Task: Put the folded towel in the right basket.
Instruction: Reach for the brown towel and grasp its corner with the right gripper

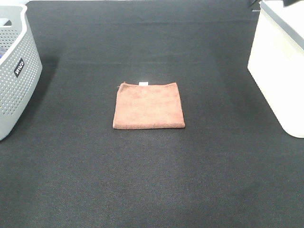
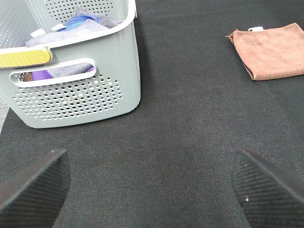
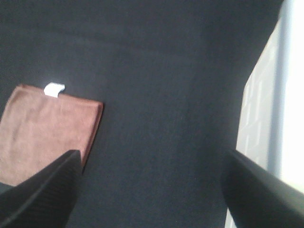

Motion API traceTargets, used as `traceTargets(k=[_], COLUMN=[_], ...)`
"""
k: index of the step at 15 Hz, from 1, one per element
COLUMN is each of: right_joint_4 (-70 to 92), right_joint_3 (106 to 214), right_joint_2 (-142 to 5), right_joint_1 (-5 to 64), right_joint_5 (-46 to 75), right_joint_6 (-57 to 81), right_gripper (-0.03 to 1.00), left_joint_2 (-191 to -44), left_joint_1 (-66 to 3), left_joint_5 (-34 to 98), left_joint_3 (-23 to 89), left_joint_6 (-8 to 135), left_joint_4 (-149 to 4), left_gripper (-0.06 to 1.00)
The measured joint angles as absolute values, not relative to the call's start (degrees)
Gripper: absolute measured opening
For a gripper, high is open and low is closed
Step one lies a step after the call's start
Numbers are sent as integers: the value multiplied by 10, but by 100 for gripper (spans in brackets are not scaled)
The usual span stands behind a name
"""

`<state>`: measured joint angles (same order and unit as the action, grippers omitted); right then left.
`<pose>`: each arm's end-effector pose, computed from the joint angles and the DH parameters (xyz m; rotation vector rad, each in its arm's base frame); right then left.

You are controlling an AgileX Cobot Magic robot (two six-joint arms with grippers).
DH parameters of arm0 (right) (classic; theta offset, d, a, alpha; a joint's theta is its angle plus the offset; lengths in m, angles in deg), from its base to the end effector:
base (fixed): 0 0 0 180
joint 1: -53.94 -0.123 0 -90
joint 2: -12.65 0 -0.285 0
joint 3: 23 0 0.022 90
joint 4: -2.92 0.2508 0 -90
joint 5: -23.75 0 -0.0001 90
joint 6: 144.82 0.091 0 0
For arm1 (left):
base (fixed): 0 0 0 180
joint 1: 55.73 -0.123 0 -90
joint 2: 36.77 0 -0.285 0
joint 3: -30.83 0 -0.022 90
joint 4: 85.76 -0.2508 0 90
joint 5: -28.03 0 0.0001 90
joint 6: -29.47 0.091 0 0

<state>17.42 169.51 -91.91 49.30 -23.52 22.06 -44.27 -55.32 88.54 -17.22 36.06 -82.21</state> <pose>0.3798 0.0476 0.3449 -0.2486 2.3968 0.2351 -0.0066 -0.0049 0.2803 0.1268 2.0201 -0.0057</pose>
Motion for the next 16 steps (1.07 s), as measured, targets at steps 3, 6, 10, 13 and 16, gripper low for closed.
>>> traceTargets(k=[3,6,10,13,16], right_joint_4=[170,171,198,248,312], right_joint_3=[1732,1738,1738,1738,1738], right_joint_2=[-991,-1041,-1100,-1147,-1183], right_joint_1=[466,435,434,434,434], right_joint_5=[-263,-264,-263,-262,-272], right_joint_6=[220,219,216,214,185], right_gripper=[76,76,76,76,76], left_joint_2=[-443,-443,-443,-443,-443], left_joint_1=[-553,-553,-553,-553,-553], left_joint_5=[885,885,885,885,885], left_joint_3=[-172,-172,-172,-172,-172], left_joint_6=[361,361,361,361,361], left_joint_4=[-822,-822,-822,-822,-822], left_gripper=[88,88,88,88,88])
